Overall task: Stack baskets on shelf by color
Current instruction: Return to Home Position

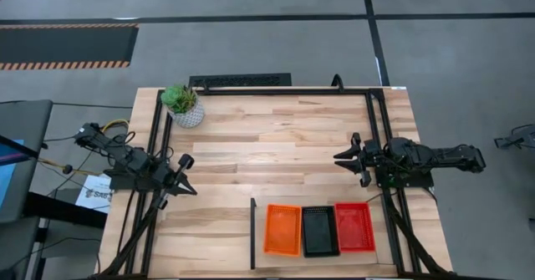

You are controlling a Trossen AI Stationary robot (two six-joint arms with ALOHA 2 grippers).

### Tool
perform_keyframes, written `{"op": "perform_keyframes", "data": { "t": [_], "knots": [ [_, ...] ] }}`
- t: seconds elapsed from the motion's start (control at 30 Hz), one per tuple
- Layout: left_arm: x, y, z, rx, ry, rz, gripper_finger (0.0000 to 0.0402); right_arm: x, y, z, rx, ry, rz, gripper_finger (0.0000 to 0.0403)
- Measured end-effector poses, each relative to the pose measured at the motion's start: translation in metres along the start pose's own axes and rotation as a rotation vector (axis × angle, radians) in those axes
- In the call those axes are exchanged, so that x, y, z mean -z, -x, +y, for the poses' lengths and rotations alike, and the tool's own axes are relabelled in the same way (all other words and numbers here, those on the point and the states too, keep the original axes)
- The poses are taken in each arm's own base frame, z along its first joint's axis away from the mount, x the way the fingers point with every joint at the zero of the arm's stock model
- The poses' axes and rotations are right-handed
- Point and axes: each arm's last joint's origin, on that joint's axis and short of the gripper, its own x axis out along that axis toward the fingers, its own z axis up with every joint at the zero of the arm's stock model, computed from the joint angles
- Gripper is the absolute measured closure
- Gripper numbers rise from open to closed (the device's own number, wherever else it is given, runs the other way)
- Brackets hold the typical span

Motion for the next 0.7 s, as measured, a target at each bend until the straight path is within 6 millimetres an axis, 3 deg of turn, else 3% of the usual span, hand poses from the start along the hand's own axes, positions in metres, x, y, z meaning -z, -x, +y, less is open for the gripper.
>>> {"op": "perform_keyframes", "data": {
  "t": [0.7],
  "knots": [
    [0.0, 0.0, 0.0001, -0.002, 0.013, 0.0, 0.0401, 0.0, 0.0, 0.0, 0.0, 0.0, 0.0, 0.0285]
  ]
}}
